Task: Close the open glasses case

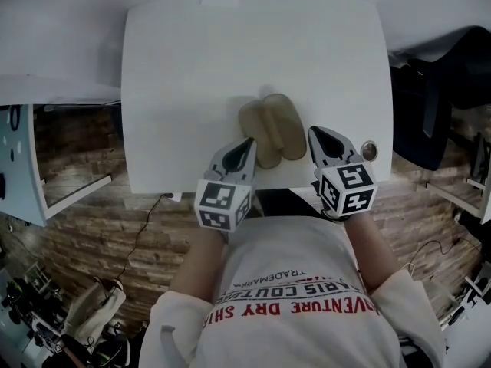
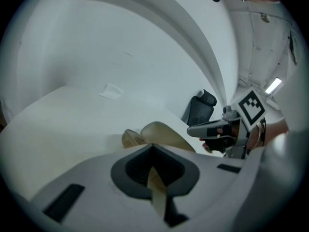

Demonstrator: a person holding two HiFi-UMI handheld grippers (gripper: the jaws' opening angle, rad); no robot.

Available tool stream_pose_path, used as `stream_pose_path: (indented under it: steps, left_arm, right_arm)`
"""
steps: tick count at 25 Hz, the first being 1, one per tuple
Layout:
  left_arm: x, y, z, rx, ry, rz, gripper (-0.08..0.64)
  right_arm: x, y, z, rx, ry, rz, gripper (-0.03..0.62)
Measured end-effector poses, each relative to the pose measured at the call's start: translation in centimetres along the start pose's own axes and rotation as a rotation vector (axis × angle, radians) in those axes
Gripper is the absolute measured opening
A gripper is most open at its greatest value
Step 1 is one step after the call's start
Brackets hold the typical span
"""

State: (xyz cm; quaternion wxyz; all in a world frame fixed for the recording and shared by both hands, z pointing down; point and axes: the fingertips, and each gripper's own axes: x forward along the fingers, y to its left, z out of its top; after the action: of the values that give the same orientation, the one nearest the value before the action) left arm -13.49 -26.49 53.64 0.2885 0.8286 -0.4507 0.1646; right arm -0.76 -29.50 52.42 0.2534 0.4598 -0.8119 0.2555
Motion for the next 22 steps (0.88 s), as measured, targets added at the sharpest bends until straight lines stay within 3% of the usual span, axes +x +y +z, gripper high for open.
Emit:
stream_pose_path:
  steps: [7, 14, 19, 22]
  left_arm:
    - [0.0, 0.9, -0.1, 0.001, -0.002, 0.053, -0.005]
    - [0.7, 1.7, -1.2, -0.006, -0.006, 0.091, -0.005]
    - [0.9, 1.7, -1.7, -0.105, -0.046, 0.063, -0.005]
    - [0.9, 2.2, -1.7, -0.110, -0.057, 0.063, -0.005]
  right_arm:
    - [0.8, -1.2, -1.6, -0.026, 0.056, -0.005, 0.012]
    - [2.2, -0.4, -3.1, -0.054, 0.106, 0.049, 0.012]
    - [1.9, 1.0, -2.5, -0.055, 0.105, 0.097, 0.012]
    - [1.9, 2.0, -1.7, -0.014, 0.093, 0.135, 0.012]
